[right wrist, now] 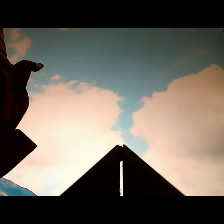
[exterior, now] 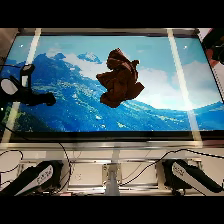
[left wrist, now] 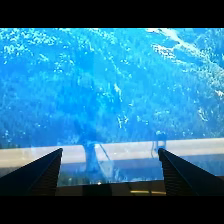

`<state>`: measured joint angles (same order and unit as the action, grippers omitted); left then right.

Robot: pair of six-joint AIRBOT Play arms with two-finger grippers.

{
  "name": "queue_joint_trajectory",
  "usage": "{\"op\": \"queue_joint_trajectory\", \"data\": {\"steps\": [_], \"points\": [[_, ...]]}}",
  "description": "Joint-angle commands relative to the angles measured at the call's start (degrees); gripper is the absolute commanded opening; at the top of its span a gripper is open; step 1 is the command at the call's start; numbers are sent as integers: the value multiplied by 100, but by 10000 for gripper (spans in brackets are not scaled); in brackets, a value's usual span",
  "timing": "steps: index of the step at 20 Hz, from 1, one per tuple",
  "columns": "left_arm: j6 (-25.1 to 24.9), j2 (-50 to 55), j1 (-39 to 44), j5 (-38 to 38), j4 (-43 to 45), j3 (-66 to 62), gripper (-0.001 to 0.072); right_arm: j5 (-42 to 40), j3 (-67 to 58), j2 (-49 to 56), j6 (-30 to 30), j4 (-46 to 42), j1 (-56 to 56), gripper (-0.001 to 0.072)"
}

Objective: Fold the clothes and pants, and hang the long-sleeved shirts on hangers.

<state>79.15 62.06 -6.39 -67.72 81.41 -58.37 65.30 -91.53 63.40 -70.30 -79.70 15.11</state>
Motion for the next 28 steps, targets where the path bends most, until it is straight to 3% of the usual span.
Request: {"op": "queue_joint_trajectory", "data": {"steps": [1,6,10,14,21,25,28], "points": [[7,2,-2,2,0,-2,696,0,-2,0,-2,0,-4,19],[11,2,-2,7,-229,-2,695,0,-2,0,-2,0,-4,18],[-26,2,7,446,-1362,-4,694,0,-2,0,-2,0,-4,19],[-835,2,533,1217,-2623,-4,693,0,-2,0,-2,0,-4,19],[-935,800,2376,2267,-2033,-4,699,0,-2,0,-4,0,-4,19],[-933,1582,2817,2505,-2037,-4,697,-33,-2,0,-2,9,-4,19],[-933,2006,2881,2509,-2059,-4,697,-584,-2,0,-7,24,-4,19]]}}
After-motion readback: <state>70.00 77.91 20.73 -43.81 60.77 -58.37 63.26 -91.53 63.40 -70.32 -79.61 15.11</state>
